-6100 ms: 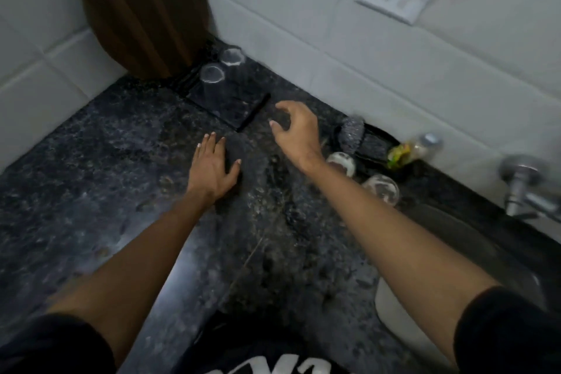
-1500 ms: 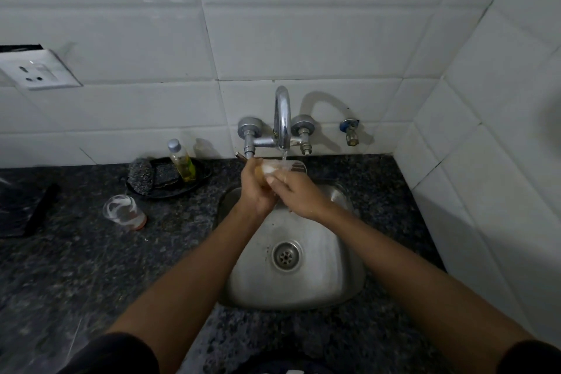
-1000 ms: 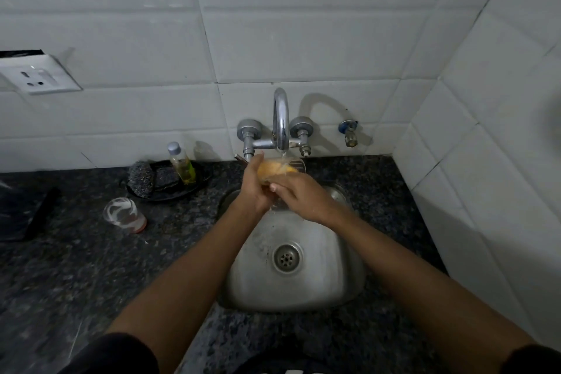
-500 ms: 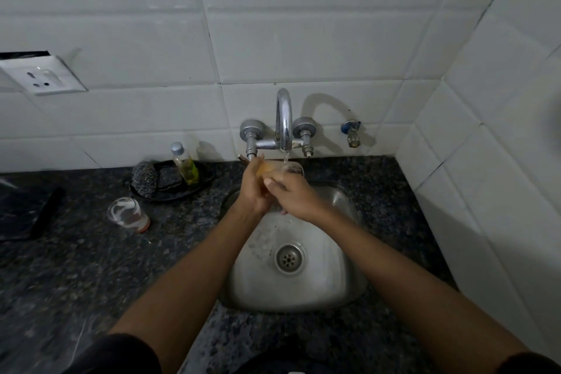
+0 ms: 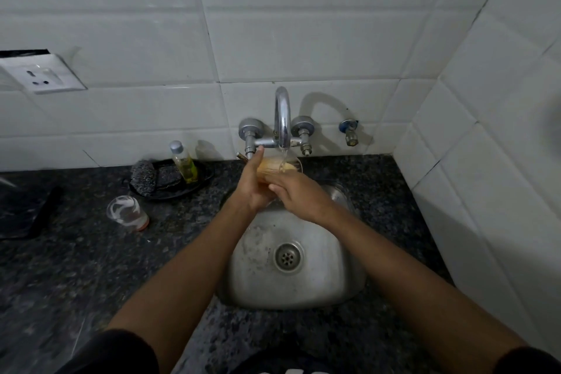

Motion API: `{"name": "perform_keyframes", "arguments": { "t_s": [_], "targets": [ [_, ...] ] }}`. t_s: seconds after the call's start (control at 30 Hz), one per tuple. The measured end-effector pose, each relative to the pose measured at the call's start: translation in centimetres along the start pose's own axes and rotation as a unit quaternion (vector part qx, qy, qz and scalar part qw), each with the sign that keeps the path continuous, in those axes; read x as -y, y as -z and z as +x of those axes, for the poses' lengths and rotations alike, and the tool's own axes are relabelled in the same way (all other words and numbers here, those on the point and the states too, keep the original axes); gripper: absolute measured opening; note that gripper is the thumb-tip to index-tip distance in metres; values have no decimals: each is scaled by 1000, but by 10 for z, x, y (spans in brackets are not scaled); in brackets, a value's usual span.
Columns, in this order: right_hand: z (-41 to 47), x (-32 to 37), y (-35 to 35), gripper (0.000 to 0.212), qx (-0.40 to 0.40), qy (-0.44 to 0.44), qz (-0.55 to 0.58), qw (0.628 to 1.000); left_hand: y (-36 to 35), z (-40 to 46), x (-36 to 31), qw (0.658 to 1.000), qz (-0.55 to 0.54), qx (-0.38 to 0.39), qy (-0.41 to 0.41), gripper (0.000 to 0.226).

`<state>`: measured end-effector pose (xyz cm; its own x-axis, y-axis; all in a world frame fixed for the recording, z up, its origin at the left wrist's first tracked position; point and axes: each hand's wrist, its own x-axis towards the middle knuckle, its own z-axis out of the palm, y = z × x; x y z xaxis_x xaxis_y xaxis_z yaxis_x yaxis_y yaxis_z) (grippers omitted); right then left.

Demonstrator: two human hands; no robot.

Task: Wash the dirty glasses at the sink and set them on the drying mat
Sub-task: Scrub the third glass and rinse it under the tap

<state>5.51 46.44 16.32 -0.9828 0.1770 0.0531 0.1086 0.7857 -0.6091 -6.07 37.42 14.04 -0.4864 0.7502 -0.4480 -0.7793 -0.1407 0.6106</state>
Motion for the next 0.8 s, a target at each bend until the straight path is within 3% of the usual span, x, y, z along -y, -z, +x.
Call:
{"name": "perform_keyframes", "arguments": {
  "t_s": [0.07, 0.17, 0.2, 0.27, 0.33, 0.37, 0.43, 0.53, 0.63, 0.7, 0.77, 0.8],
  "targets": [
    [-2, 2, 1, 44, 4, -43, 102, 994, 3, 5, 0, 999, 12, -26, -16, 46],
    [5, 14, 4, 38, 8, -178, 296, 938, -2, 2, 7, 999, 10, -45, -17, 45],
    [6, 16, 6, 37, -6, -174, 296, 939, 0, 4, 9, 999, -4, -38, -10, 45],
    [3, 11, 8, 33, -36, -87, 163, 982, -2, 2, 7, 1000, -20, -16, -9, 48],
    [-4, 0, 9, 32, -5, -11, 6, 1000, -3, 5, 2, 1000, -19, 3, -16, 60],
    [-7, -5, 9, 34, 10, -5, 2, 1000, -3, 7, 0, 1000, -15, -1, -25, 61],
    [-8, -2, 8, 33, 19, -53, 129, 990, -3, 9, 1, 998, -21, -19, -49, 45],
    [3, 13, 8, 40, -10, -192, 341, 920, -5, 8, 9, 999, -29, -25, -39, 48],
    [4, 8, 7, 38, -26, -91, 145, 985, -5, 5, 6, 1000, -14, 13, -14, 63],
    [-2, -2, 6, 39, -10, -41, 60, 997, -3, 7, 0, 1000, -24, 11, -11, 57],
    [-3, -2, 6, 36, -6, -88, 171, 981, 1, 12, -2, 999, -36, -12, -39, 43],
    [0, 3, 8, 35, -9, -134, 266, 954, 4, 15, 0, 998, -36, -16, -44, 40]
  ]
}}
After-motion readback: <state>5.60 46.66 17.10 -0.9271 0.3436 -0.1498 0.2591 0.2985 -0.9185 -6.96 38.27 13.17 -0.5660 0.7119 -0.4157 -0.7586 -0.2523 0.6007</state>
